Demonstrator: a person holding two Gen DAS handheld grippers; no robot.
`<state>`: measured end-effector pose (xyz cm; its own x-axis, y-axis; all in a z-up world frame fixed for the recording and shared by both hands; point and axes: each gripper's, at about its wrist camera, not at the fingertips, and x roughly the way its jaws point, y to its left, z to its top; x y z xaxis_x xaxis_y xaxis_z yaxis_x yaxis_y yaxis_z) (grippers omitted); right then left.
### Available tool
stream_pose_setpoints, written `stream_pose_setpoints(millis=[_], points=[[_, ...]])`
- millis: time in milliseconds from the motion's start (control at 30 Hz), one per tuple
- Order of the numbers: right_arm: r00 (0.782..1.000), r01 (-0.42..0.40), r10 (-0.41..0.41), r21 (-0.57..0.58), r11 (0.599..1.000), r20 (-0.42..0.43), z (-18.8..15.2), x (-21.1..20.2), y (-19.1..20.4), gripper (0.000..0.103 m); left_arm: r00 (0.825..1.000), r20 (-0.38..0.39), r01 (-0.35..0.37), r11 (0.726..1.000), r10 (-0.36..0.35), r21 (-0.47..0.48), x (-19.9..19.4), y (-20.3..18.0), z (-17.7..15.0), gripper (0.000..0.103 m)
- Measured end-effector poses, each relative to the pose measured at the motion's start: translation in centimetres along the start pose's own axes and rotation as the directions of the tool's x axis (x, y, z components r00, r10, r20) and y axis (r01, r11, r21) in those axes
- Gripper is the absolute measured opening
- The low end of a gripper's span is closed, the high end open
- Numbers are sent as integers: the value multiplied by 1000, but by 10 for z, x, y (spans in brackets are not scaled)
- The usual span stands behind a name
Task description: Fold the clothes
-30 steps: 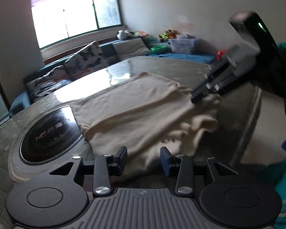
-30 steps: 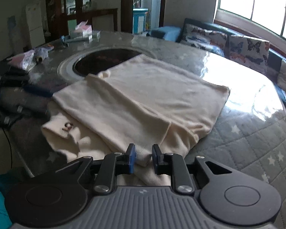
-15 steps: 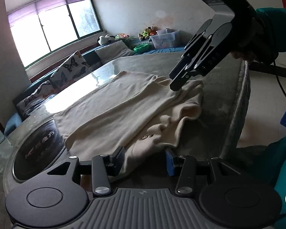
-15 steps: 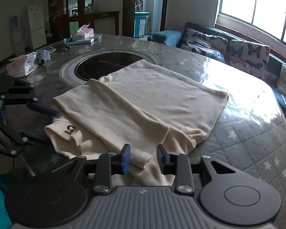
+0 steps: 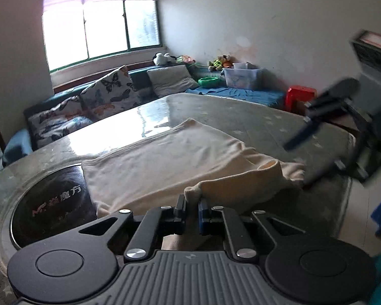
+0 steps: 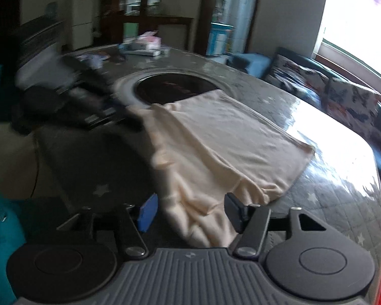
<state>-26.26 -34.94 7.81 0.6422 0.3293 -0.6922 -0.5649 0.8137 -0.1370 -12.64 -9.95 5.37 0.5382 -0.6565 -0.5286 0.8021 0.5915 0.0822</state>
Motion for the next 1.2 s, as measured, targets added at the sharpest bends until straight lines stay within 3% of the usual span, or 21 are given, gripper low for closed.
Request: stream_pose_setpoints(millis=[200,300,367,467,567,800,833,967,1200], points=[[999,37,-35,-91,995,21,2,22,13,60,1000,-22,8,1000,-8,-22,8,4,0,10],[999,34,-33,-85,996,11,3,37,10,48,1000,-26,7,1000,-7,-12,5,1,-5,13],[1000,21,-23,-71,997,-18,3,46,6,29,1000,-27,6,1000,-6,2,1,-1,-9,18],[1000,7,-8,-20,1000,-17,2,47,-2,16,999,-34,6,999,-5,36,-5,-7,-18,27],[1000,10,-10,9,1000,-3,3,43,-6,13,999,-49,-14,996,19,92,-9,-13,-29,36],[999,24,-25,45,999,21,5,35,-10,8,994,-77,-64,984,78,168,-12,-16,-47,36],[999,29,-30,46,999,24,5,34,-9,8,994,-78,-67,984,81,167,-11,-14,-48,34],[998,40,-44,58,998,54,5,31,-9,5,995,-79,-56,988,68,147,-11,-11,-49,10],[992,44,-51,68,997,113,8,9,-4,4,999,-37,2,995,2,100,-39,-16,-44,5]])
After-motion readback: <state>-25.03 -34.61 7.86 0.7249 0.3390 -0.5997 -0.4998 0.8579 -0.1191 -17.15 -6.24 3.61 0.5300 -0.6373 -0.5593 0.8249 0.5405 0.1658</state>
